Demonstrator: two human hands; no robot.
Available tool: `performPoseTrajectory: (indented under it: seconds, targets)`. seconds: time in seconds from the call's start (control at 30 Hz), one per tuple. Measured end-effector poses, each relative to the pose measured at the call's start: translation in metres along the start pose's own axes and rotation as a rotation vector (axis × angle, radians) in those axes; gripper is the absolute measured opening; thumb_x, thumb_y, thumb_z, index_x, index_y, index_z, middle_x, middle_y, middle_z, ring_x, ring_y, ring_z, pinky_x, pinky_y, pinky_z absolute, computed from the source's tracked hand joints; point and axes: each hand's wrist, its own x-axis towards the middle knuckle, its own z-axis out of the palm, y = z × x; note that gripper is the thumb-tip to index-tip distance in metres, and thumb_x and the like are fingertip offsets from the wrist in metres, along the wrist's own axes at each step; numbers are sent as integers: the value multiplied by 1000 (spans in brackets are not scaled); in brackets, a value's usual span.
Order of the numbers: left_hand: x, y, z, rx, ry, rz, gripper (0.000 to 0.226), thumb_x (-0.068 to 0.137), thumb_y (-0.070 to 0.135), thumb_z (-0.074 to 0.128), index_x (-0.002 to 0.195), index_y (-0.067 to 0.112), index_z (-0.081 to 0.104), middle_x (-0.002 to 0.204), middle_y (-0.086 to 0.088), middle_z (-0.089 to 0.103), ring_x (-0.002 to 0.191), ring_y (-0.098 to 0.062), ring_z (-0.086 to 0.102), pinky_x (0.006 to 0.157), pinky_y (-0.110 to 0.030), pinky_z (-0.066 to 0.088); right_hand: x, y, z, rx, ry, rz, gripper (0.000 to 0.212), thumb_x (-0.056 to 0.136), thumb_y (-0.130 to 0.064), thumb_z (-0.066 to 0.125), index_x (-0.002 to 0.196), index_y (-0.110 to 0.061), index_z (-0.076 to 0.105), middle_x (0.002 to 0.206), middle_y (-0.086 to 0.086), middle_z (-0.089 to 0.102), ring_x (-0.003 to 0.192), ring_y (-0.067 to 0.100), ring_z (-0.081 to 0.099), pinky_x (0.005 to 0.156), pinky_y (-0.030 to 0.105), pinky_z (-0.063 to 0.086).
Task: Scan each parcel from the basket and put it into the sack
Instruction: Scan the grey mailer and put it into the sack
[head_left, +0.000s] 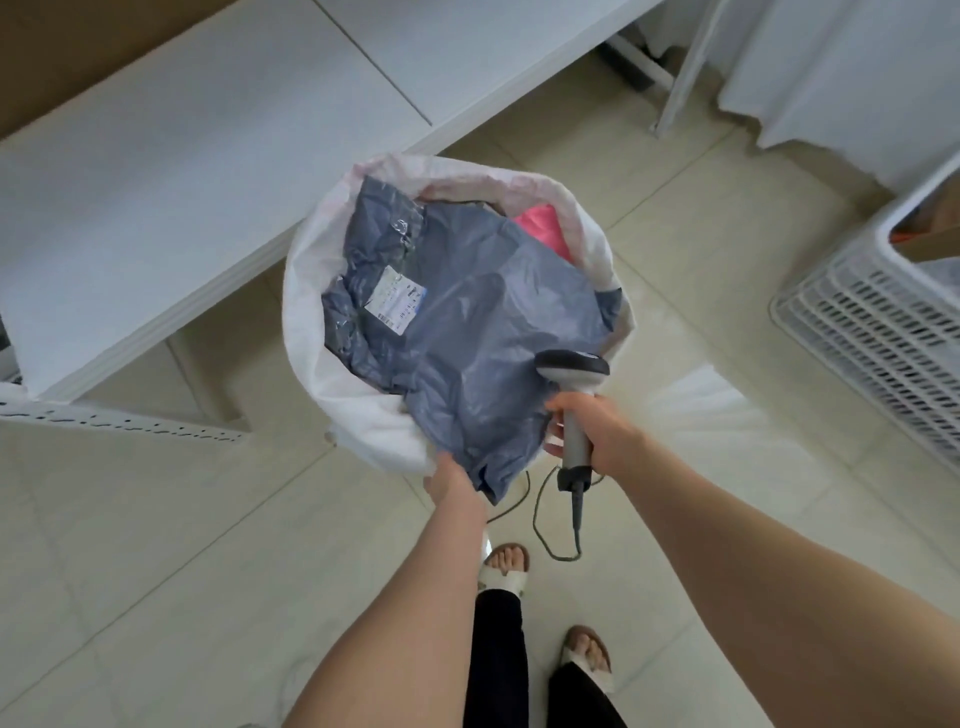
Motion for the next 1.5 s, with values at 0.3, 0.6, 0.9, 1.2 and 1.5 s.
performPoseTrajectory:
  seconds: [0.3, 0.6, 0.9, 1.2, 1.5]
  targets:
    - [-6, -1, 18, 23, -222, 57, 17, 99, 18, 46, 97, 9, 60, 90, -11, 64, 77, -23, 61, 68, -32, 52, 14, 9, 15, 235, -229, 62, 13, 89, -7, 62, 101, -10, 59, 98, 15, 65, 86, 30, 65, 83, 42, 56]
    - [-38, 63, 3, 378, -461, -47, 20, 90, 10, 42, 85, 8, 61, 77, -8, 69, 62, -17, 66, 56, -26, 56, 16, -31, 29, 46, -152, 171, 27, 84, -19, 70, 100, -6, 53, 97, 16, 60, 83, 33, 62, 75, 44, 55]
    - [-61, 96, -5, 854, -163, -68, 15, 92, 13, 50, 85, 1, 55, 54, -11, 64, 49, -21, 67, 42, -23, 53, -18, -52, -2, 102, 117, -54, 5, 85, -5, 61, 82, -5, 57, 56, 5, 61, 46, 19, 59, 46, 25, 47]
    - [-59, 123, 4, 1332, -14, 3, 13, 90, 14, 55, 95, 2, 51, 85, -17, 64, 66, -26, 65, 53, -32, 55, 48, -49, -37, 23, 229, -149, 70, 35, -37, 77, 97, -8, 65, 114, 18, 60, 88, 36, 66, 75, 45, 59]
    - [-1, 131, 8, 571, 123, 162, 44, 88, 3, 58, 130, -1, 47, 127, -21, 53, 108, -38, 59, 84, -48, 53, 30, -63, 2, 155, 159, -225, 15, 83, 2, 63, 74, -7, 55, 70, 8, 52, 59, 19, 52, 55, 28, 43]
